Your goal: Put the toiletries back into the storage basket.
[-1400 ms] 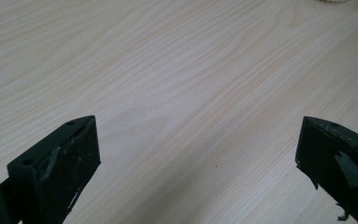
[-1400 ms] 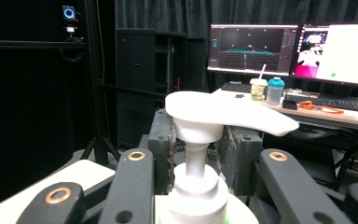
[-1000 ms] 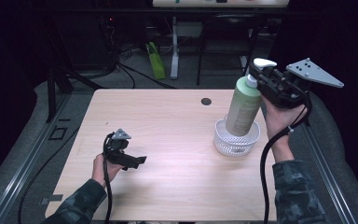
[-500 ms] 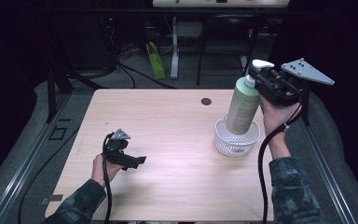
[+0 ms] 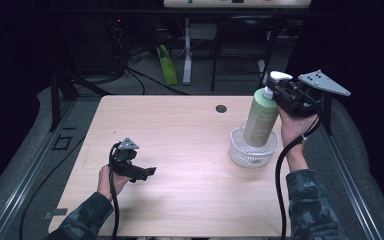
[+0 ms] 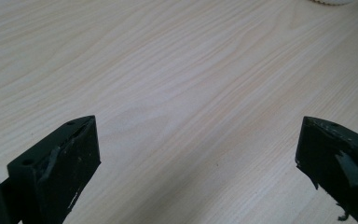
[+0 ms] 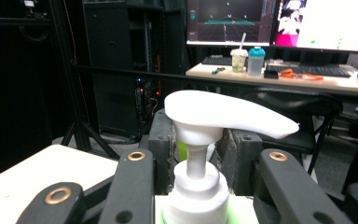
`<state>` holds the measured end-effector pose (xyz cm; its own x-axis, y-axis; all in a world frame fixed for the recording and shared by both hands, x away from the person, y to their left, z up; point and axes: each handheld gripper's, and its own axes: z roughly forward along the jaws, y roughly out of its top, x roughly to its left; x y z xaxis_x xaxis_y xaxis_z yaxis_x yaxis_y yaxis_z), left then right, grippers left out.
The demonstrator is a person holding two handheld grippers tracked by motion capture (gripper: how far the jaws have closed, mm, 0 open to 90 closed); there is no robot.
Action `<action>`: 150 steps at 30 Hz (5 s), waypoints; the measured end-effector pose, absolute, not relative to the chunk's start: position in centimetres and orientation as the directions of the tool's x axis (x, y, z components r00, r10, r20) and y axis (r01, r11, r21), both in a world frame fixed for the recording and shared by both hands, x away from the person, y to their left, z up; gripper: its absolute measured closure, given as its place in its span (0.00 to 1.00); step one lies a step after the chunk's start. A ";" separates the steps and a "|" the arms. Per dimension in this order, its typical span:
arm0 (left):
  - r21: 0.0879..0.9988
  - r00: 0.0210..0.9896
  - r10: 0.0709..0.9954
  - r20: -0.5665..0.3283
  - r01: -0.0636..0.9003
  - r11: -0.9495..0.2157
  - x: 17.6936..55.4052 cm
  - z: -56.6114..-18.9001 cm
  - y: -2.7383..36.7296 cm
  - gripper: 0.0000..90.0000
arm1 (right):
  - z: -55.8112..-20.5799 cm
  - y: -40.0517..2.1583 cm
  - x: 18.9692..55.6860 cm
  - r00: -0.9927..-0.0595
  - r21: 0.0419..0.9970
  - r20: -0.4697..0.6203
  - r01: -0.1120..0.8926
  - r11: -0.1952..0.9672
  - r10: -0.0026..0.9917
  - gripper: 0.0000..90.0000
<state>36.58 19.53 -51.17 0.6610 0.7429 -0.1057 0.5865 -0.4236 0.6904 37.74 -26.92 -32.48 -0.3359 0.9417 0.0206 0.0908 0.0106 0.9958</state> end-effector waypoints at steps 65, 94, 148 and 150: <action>0.687 0.659 0.746 -0.097 0.587 -0.430 36.6 -51.1 19.6 0.00 | -40.3 -27.8 38.9 -0.328 0.976 0.076 0.216 -0.004 0.942 0.75; 0.694 0.658 0.747 -0.094 0.581 -0.425 36.5 -51.2 19.6 0.00 | -41.8 -28.0 38.4 -0.333 0.975 0.078 0.221 -0.002 0.940 0.75; 0.700 0.670 0.738 -0.083 0.566 -0.435 36.3 -50.8 19.2 0.00 | -41.2 -29.1 34.2 -0.349 0.870 0.120 0.487 0.070 0.929 0.18; 0.699 0.670 0.738 -0.084 0.567 -0.436 36.3 -50.9 19.2 0.00 | -41.3 -29.0 33.9 -0.360 0.865 0.116 0.495 0.084 0.926 0.16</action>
<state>36.29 19.24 -50.86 0.6698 0.7378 -0.0838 0.5672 -0.4355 0.6990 33.93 -29.00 -41.26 -0.3602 0.9257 0.1158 0.4946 0.0842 0.8650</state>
